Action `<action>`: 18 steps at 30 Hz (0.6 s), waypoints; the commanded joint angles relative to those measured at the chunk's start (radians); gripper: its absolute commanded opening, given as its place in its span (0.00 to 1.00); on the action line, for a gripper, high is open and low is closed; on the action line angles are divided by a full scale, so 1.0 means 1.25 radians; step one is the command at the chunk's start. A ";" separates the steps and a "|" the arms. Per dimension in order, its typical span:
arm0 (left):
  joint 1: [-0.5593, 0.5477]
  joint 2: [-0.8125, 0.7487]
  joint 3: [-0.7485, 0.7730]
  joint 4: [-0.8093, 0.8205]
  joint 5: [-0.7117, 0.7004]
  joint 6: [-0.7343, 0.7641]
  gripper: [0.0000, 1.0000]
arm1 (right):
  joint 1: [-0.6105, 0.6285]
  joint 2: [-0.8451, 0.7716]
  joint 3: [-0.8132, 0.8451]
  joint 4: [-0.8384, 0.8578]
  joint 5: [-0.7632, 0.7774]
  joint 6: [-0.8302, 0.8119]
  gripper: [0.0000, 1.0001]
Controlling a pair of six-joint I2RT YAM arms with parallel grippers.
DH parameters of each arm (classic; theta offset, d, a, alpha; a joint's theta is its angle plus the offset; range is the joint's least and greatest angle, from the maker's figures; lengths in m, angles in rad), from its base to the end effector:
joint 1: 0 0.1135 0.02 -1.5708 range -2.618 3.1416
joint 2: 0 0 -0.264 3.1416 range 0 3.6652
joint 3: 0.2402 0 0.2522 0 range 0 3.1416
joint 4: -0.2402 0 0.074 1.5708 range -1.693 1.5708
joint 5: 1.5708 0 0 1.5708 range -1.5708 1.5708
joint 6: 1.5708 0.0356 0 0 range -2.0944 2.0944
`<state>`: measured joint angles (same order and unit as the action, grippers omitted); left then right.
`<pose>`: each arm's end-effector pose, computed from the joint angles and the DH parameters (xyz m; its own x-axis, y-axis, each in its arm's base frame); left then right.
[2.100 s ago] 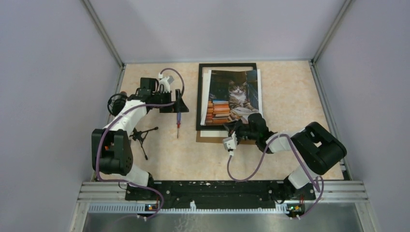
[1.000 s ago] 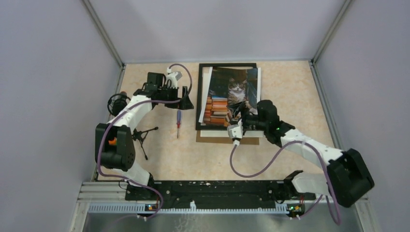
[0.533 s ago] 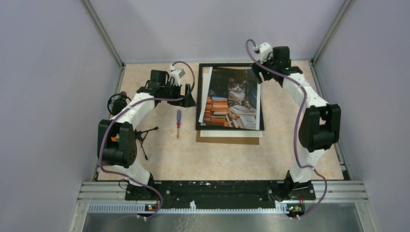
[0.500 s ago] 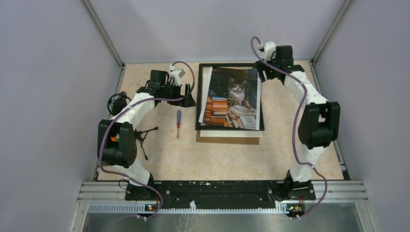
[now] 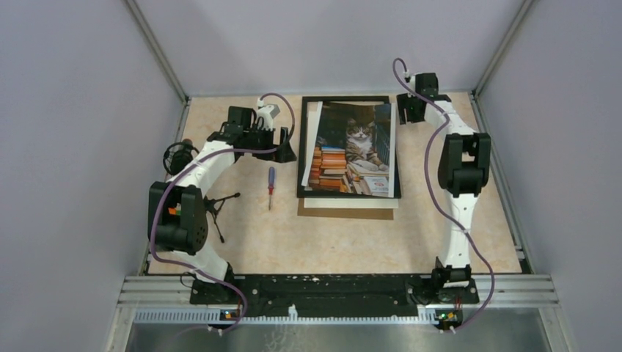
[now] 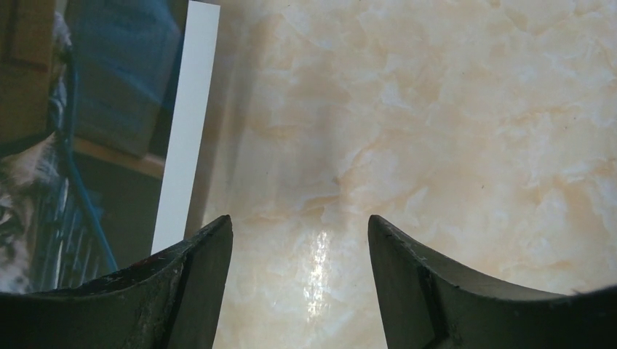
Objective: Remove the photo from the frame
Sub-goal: Adjust the photo in the photo frame.
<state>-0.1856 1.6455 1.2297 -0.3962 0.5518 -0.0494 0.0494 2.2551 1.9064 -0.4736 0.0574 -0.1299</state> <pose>0.3502 -0.0847 0.2570 -0.7376 0.0957 -0.6684 0.4758 0.7761 -0.4139 0.5116 0.0232 0.2105 -0.7243 -0.1653 -0.6694 -0.1050 0.9860 -0.1298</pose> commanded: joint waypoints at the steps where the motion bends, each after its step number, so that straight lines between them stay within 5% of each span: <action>1: 0.000 -0.014 0.016 0.018 -0.011 0.010 0.99 | -0.001 0.040 0.078 0.037 0.031 0.009 0.67; 18: 0.001 0.010 0.040 0.000 -0.014 0.019 0.99 | 0.067 0.211 0.287 0.068 0.004 -0.053 0.67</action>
<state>-0.1856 1.6459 1.2366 -0.4038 0.5327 -0.0475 0.0971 2.4874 2.1746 -0.4282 0.0746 -0.1619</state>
